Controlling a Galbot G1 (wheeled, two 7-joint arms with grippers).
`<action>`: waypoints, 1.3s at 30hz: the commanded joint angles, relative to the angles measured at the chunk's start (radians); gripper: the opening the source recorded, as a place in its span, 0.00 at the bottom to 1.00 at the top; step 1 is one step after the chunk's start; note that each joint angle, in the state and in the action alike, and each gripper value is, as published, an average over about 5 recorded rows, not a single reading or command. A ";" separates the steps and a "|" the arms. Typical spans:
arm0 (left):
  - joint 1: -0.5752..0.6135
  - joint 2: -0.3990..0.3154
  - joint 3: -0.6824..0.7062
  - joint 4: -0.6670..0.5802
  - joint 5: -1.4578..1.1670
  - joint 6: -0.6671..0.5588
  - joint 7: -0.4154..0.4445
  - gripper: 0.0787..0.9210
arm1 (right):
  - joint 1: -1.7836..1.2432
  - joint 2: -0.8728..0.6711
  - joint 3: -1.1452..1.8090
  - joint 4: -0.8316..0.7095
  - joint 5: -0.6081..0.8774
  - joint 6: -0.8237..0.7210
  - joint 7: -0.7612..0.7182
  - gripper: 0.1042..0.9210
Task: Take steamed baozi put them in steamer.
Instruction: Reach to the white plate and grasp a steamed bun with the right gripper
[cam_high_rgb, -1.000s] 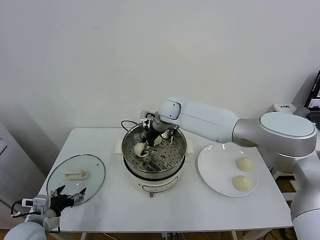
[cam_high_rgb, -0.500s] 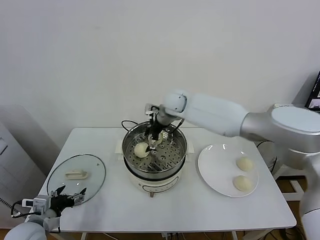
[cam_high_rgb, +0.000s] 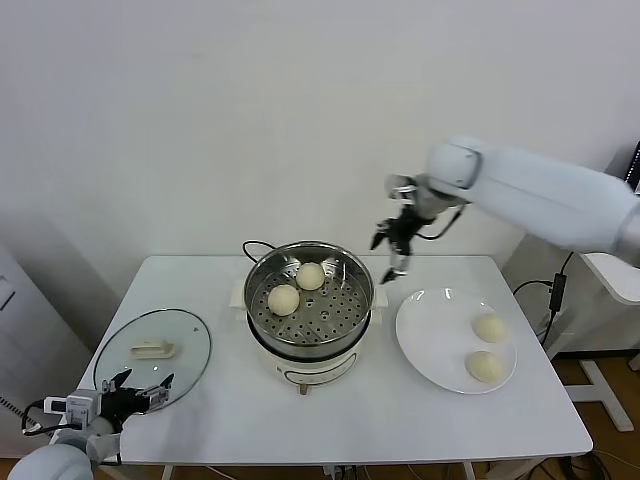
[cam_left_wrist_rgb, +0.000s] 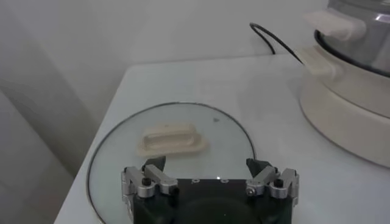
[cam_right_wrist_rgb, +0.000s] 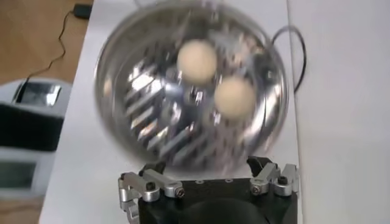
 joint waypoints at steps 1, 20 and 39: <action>0.001 0.001 -0.001 -0.001 -0.001 0.000 0.000 0.88 | -0.061 -0.225 0.010 0.039 -0.151 0.121 -0.095 0.88; -0.003 0.004 0.001 -0.001 -0.001 0.005 -0.001 0.88 | -0.496 -0.259 0.346 -0.070 -0.464 0.270 -0.095 0.88; 0.001 0.003 0.005 -0.001 0.002 0.005 0.000 0.88 | -0.656 -0.201 0.509 -0.164 -0.623 0.313 -0.061 0.88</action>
